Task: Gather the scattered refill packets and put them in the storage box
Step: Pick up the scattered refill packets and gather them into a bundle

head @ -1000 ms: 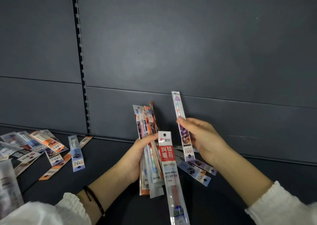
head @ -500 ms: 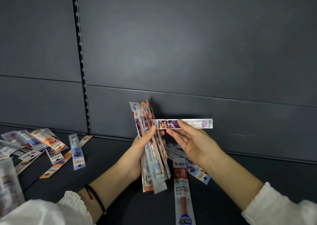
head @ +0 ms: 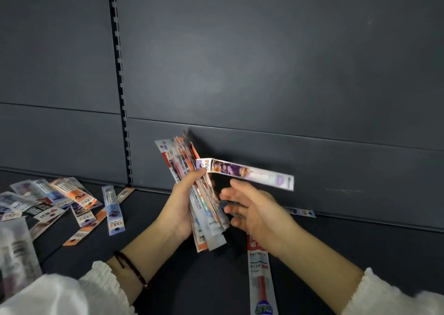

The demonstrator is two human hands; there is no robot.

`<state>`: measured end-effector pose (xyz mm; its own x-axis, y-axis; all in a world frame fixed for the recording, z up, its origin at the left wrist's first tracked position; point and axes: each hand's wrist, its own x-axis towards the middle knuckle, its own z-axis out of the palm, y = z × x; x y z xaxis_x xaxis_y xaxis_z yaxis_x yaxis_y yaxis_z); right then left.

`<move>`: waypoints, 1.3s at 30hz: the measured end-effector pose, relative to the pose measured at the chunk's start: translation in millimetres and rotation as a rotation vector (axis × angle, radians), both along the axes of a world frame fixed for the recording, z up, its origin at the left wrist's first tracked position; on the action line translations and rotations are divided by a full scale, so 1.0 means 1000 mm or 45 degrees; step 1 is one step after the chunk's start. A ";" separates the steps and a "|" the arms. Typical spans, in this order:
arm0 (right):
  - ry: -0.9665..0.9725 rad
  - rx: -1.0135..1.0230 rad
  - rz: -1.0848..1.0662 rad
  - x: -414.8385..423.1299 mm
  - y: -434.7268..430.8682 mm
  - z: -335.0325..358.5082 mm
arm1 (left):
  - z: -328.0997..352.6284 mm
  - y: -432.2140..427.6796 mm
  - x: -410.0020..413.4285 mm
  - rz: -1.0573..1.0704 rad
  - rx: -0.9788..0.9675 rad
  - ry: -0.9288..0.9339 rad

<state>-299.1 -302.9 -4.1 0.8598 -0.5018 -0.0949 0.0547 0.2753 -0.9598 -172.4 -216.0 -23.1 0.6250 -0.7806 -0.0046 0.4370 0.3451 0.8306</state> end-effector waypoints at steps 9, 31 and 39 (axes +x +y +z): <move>-0.089 0.114 -0.374 -0.011 -0.044 0.019 | -0.001 0.001 0.011 0.196 0.050 -0.041; 0.676 -1.223 0.229 -0.023 -0.055 0.020 | -0.011 -0.009 0.006 -0.086 -0.137 0.085; 1.088 -1.630 0.365 -0.022 -0.054 0.004 | -0.011 -0.008 0.012 -0.086 -0.058 -0.020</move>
